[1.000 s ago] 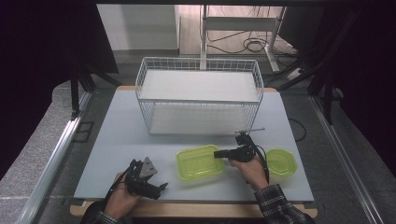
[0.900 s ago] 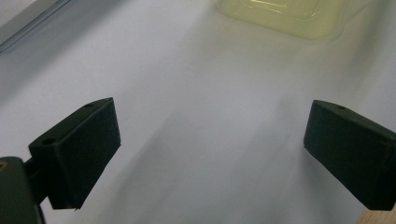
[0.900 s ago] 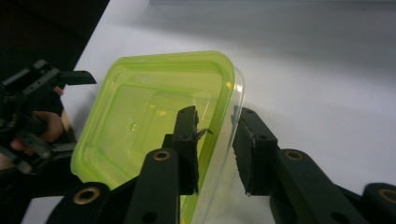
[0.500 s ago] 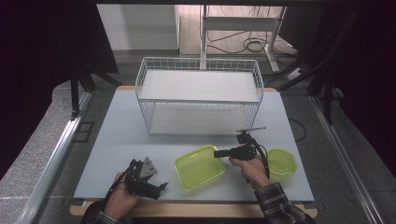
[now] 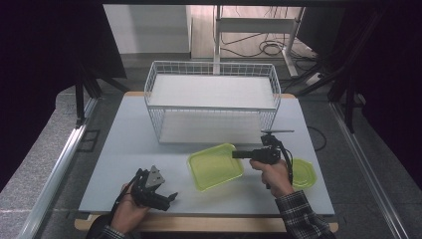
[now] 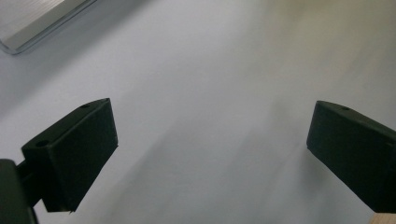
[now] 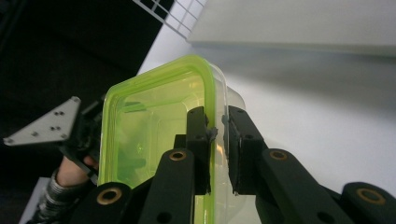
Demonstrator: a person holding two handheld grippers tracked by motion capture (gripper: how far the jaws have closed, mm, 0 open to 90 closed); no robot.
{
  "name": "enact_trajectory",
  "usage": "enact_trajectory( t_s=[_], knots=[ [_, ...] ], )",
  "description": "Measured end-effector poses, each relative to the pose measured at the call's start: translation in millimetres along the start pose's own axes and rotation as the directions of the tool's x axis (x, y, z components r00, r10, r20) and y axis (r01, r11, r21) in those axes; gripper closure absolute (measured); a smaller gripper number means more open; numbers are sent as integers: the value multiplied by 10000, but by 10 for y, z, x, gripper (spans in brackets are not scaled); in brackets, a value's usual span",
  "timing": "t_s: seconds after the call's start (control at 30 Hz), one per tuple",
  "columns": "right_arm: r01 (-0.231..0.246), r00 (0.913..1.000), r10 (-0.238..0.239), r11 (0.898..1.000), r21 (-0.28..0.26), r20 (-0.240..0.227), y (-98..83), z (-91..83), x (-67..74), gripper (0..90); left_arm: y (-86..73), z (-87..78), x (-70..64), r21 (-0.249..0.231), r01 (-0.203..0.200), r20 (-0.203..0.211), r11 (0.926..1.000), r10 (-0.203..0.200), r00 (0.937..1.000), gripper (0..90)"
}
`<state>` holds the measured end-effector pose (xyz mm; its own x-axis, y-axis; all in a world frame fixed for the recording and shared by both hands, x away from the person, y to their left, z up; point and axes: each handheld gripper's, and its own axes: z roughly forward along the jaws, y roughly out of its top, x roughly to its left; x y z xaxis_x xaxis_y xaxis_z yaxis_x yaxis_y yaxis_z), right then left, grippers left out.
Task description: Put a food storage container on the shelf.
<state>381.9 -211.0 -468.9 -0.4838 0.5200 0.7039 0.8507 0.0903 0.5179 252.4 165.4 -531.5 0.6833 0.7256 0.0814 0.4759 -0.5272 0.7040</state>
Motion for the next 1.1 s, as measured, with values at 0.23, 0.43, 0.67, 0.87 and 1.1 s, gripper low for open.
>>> enact_trajectory(
  t_s=[0.23, 0.43, 0.67, 0.87, 1.1],
  knots=[
    [34, 9999, -38, 9991, -413, -115, 108, -97, 61, 800, -6, -11, 30, -206, 250, 233, 9995, -245, 9994, 10],
    [170, 9996, -184, 9977, -655, -202, 228, -172, 150, 800, -10, -13, 42, -260, 370, 318, 9990, -362, 9988, 8],
    [250, 9994, -267, 9961, -844, -198, 321, -220, 228, 801, -12, -3, 41, -166, 335, 311, 9993, -330, 9990, 8],
    [298, 9991, -327, 9937, -1082, -253, 402, -261, 288, 800, -12, -7, 46, -209, 364, 315, 9991, -357, 9989, 7],
    [406, 9989, -435, 9907, -1296, -198, 512, -325, 362, 800, -14, -10, 58, -266, 419, 315, 9988, -411, 9987, 5]
  ],
)
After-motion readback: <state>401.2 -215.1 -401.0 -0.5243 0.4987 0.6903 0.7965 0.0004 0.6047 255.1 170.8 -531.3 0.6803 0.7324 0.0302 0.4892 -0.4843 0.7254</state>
